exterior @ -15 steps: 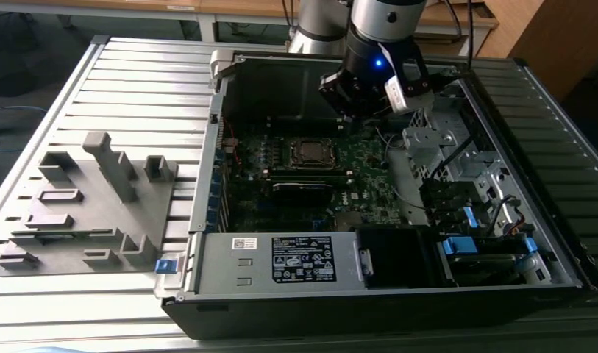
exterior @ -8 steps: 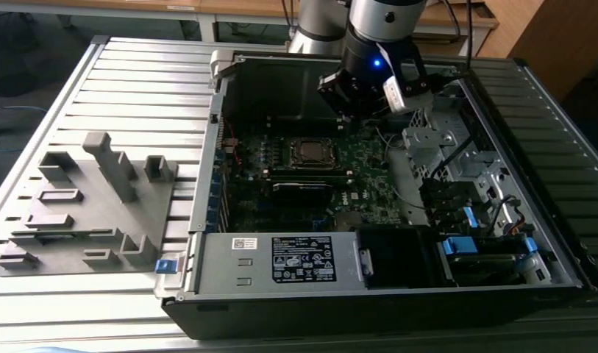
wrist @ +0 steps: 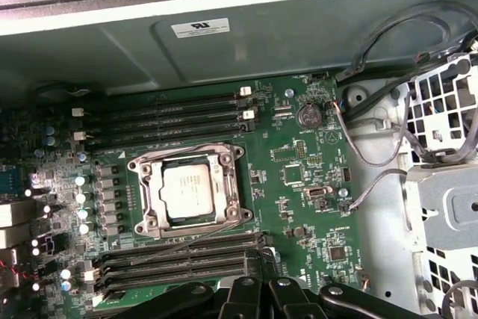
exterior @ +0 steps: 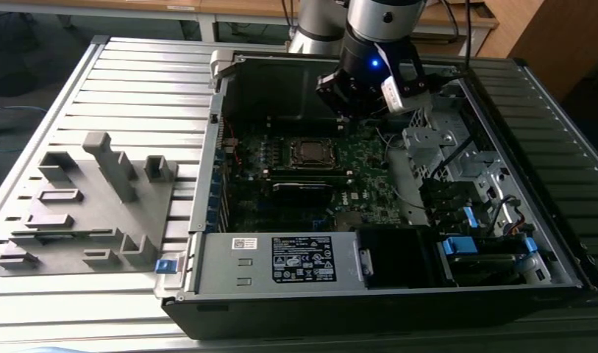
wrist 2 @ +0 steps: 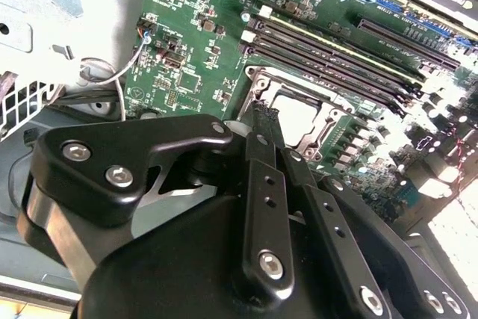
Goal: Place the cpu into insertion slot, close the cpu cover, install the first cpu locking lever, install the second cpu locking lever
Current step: 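Install the second cpu locking lever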
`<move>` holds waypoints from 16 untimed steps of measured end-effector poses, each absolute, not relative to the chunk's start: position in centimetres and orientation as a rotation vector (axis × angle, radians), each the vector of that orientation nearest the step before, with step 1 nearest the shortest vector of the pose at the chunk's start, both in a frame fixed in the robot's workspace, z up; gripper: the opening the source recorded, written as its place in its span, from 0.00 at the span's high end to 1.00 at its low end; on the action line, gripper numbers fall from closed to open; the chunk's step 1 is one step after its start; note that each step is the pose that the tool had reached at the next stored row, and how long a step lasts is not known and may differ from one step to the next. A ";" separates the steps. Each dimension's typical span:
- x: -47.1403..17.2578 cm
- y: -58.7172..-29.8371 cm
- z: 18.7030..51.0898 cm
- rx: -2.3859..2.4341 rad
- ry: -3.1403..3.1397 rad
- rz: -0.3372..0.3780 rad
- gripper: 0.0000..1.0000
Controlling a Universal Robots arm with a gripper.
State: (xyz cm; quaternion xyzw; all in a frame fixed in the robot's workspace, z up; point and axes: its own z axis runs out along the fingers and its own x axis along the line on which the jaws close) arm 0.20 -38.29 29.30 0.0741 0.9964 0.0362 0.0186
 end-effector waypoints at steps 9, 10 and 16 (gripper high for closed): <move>-0.1 -38.3 29.3 0.230 3.094 0.112 0.89; -0.1 -38.3 29.3 0.230 3.094 0.112 0.89; -0.3 -38.3 29.2 0.230 3.094 0.112 0.89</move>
